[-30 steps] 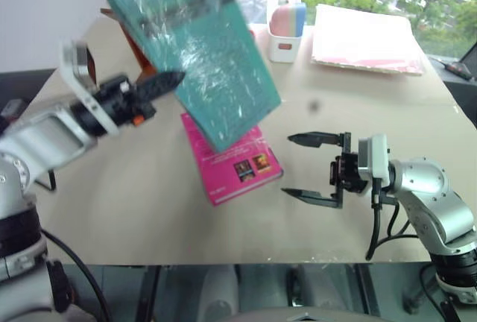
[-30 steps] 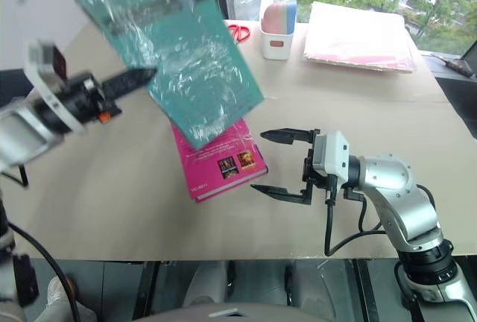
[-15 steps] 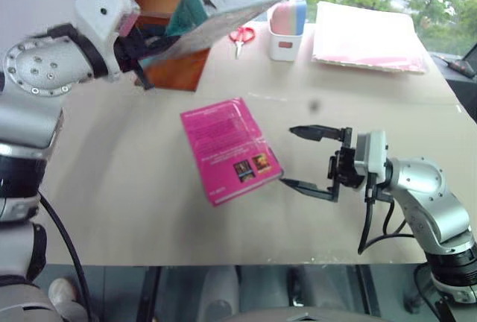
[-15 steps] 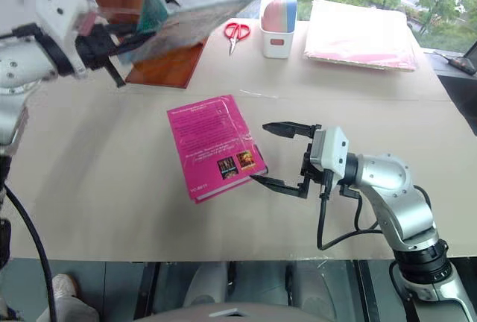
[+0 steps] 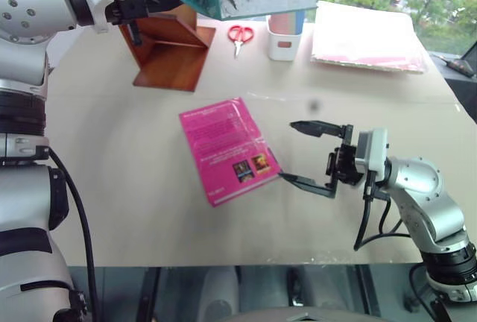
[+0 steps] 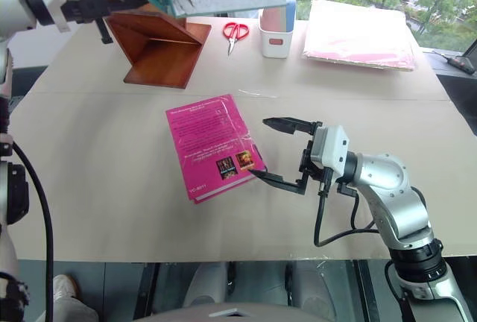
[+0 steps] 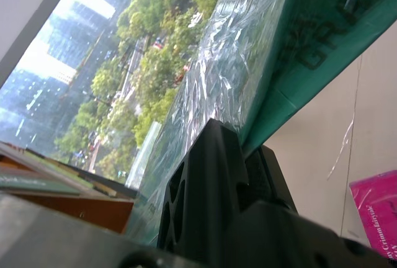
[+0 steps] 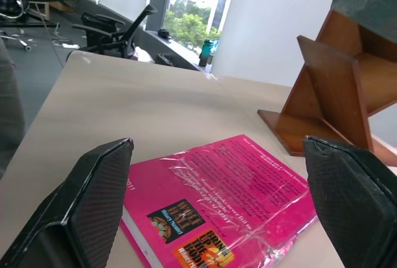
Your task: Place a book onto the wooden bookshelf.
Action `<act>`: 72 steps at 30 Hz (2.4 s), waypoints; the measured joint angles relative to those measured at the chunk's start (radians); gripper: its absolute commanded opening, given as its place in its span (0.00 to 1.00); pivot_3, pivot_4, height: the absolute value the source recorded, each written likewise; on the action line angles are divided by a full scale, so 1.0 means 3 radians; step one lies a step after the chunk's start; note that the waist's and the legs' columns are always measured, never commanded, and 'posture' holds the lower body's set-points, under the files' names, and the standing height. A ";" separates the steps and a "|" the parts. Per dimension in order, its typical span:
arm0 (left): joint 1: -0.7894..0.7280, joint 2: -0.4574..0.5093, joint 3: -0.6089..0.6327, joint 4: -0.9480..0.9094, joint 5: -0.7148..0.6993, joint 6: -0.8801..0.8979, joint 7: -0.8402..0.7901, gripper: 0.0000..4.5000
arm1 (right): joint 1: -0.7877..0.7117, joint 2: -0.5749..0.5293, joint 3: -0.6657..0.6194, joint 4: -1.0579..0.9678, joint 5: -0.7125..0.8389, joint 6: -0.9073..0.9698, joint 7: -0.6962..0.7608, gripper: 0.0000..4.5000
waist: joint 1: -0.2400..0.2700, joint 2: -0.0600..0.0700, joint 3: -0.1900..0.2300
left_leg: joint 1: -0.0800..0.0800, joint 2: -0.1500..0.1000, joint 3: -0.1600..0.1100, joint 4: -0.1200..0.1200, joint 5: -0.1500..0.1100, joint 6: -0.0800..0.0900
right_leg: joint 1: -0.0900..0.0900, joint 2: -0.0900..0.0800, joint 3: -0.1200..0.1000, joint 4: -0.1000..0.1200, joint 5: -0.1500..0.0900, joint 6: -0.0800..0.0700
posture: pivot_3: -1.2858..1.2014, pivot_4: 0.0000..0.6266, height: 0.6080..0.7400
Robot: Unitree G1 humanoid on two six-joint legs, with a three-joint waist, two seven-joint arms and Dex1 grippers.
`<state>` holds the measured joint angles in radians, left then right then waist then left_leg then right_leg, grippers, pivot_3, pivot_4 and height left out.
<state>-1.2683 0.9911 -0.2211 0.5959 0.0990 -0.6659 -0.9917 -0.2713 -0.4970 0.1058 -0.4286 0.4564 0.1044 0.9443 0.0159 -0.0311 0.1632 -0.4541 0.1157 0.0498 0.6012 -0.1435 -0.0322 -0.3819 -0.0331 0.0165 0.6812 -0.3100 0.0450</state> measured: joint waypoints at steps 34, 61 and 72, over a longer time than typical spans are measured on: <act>-0.1253 -0.0365 -0.0987 0.2527 0.2220 0.0224 0.1499 0.09 | -0.1486 0.0191 -0.0386 -0.0049 0.0014 0.1333 -0.1414 1.00 | -0.0027 -0.0001 0.0005 | -0.0039 0.0002 0.0013 0.0023 0.0000 0.0001 | -0.0061 0.0000 0.0018 0.0052 -0.0002 0.0002 | 0.52 0.24 1.00; -0.0705 -0.0151 0.0235 0.2330 0.0650 -0.0320 0.0079 0.99 | -0.1347 0.0016 -0.0413 -0.0072 0.0177 0.1309 -0.1202 1.00 | -0.0002 -0.0001 0.0005 | -0.0042 0.0006 0.0010 0.0040 0.0000 0.0001 | -0.0055 0.0000 0.0011 0.0059 -0.0002 0.0002 | 0.52 0.24 1.00; 0.2256 -0.1235 0.1135 -0.1259 -0.1264 0.2202 0.0479 0.99 | -0.0696 -0.0270 -0.0377 0.0030 -0.0054 0.1263 -0.0998 1.00 | -0.0073 0.0012 -0.0003 | -0.0031 0.0013 0.0000 0.0056 0.0001 0.0000 | -0.0042 0.0009 0.0013 0.0079 -0.0001 0.0002 | 0.52 0.24 1.00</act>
<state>-0.5915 0.6207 0.1192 0.2182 -0.2802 -0.0054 -0.8481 -0.4800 -0.5779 -0.0073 -0.4196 0.4402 0.4831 0.6450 -0.0060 -0.0273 0.1621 -0.4633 0.1195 0.0498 0.6180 -0.1431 -0.0323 -0.3944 -0.0304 0.0203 0.7049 -0.3102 0.0457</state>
